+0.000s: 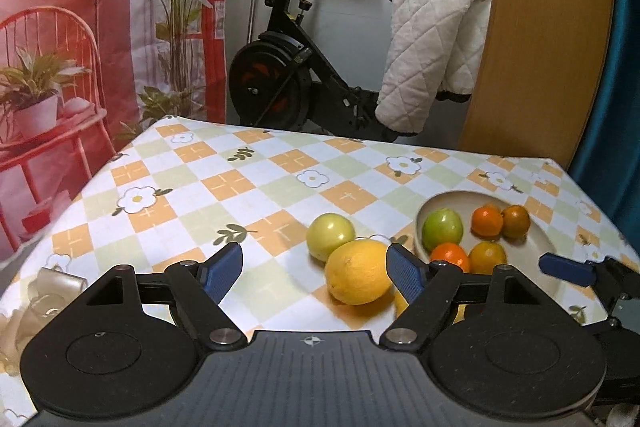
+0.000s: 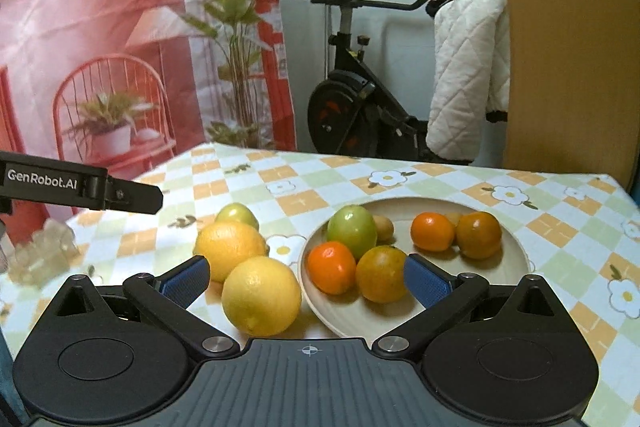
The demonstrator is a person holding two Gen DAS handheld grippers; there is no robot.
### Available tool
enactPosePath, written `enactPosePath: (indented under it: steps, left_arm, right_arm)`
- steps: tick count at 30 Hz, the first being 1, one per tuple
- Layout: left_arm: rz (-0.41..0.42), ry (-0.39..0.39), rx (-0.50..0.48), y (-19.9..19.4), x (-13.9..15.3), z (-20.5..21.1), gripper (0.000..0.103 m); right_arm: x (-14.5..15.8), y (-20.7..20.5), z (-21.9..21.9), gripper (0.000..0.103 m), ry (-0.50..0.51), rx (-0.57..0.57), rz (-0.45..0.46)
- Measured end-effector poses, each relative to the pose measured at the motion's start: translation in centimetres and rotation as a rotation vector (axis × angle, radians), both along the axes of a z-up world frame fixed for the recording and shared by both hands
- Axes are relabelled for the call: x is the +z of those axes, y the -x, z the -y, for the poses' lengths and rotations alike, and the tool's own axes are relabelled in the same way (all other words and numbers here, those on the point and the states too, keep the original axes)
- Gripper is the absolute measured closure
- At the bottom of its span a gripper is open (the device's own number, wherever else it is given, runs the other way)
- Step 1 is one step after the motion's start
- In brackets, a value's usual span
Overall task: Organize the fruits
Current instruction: 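Move the left tool back from the plate toward the lemons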
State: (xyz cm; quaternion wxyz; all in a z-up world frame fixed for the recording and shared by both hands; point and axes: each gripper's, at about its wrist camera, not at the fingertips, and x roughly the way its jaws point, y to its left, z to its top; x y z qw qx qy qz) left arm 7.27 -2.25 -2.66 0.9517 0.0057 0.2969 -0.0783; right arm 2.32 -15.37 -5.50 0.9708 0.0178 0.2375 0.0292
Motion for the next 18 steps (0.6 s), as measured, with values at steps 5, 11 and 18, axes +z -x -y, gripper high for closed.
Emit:
enactPosePath:
  steps: [5,11,18]
  left_arm:
    - [0.009,-0.035,-0.01,0.2,-0.4,0.0,0.018]
    - [-0.01,-0.067,-0.011,0.1,-1.3,0.0,0.018]
    - [-0.008,-0.19,-0.038,0.2,-2.4,1.0,0.018]
  right_arm:
    - [-0.4,-0.4,-0.8,0.001,0.039,0.025,-0.039]
    - [-1.1,-1.0,-1.0,0.001,0.016,0.059,-0.077]
    - [-1.4,-1.2,-1.6,0.001,0.089,0.033,-0.062]
